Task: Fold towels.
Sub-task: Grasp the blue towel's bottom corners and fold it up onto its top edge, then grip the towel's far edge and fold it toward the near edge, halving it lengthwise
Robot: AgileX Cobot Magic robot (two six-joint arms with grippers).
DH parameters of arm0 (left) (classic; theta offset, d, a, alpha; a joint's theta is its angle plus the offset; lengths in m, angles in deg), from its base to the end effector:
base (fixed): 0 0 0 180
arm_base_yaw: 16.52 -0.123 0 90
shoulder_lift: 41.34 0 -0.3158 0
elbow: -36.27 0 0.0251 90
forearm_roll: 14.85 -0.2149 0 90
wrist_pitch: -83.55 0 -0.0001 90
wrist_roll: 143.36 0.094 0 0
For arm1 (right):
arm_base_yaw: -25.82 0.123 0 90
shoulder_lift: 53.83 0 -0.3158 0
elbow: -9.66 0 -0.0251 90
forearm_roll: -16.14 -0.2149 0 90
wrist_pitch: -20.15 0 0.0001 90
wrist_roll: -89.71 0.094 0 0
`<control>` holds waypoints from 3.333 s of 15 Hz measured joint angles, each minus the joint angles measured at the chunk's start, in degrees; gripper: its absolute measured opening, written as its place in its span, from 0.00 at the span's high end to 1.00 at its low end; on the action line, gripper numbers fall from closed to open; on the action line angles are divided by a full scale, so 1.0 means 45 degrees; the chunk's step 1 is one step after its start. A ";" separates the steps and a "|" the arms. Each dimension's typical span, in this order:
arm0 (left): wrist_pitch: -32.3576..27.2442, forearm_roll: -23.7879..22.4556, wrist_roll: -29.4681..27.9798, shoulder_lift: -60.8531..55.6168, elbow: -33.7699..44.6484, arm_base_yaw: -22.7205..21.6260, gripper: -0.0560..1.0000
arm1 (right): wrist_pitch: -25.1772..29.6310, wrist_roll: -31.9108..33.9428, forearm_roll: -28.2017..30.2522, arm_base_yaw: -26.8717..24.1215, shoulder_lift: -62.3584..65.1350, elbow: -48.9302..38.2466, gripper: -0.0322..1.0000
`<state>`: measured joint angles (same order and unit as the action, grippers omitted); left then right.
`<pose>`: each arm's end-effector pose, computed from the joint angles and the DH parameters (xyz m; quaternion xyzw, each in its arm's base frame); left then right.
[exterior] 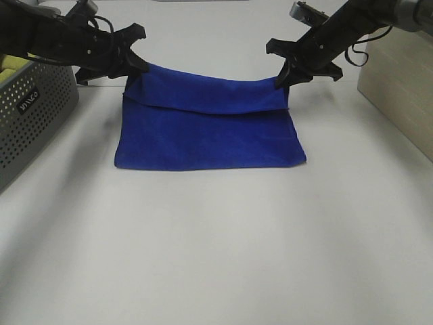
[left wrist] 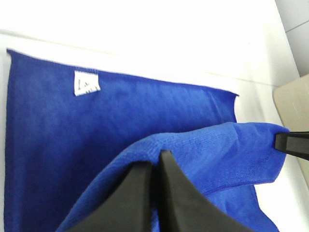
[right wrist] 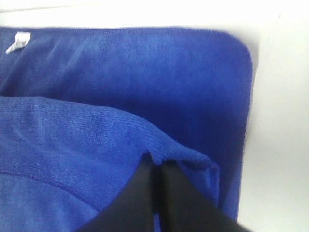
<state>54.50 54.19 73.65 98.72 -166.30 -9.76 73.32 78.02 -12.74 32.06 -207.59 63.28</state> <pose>0.5011 -0.1024 0.1964 -0.0726 0.8795 -0.3302 0.3349 0.5358 0.0952 0.1747 -0.0487 0.9462 0.2178 0.2341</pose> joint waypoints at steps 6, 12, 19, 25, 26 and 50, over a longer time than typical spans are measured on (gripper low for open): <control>0.0624 0.0013 0.0025 0.1859 -0.1401 0.0013 0.83 | -0.1617 0.0013 0.0407 0.0000 -0.1464 0.1146 0.89; -0.0038 -0.0700 0.1388 0.1375 -0.1553 -0.0229 0.27 | 0.0993 -0.0076 0.0624 0.0000 -0.0828 0.1261 0.25; -0.4176 -0.5666 -0.3667 0.0802 -0.1553 -0.0407 0.28 | 0.3578 0.0789 0.0598 -0.0216 -0.0064 0.1031 0.24; -0.5539 -0.7028 -0.5157 0.0700 -0.1222 -0.0407 0.28 | 0.3629 0.0000 0.0166 -0.1146 0.1541 -0.3094 0.24; -0.5411 -0.7028 -0.5182 0.0624 -0.0751 -0.0407 0.29 | 0.3629 -0.0191 0.0025 -0.1171 0.1681 -0.3616 0.24; -0.3629 -0.7461 -0.5933 -0.0624 0.3209 0.1057 0.91 | 0.2521 0.0140 -0.0509 -0.0446 0.2305 -0.6595 0.97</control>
<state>38.17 20.62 46.95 95.91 -151.86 -5.01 84.66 78.65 -15.03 30.05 -197.22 33.60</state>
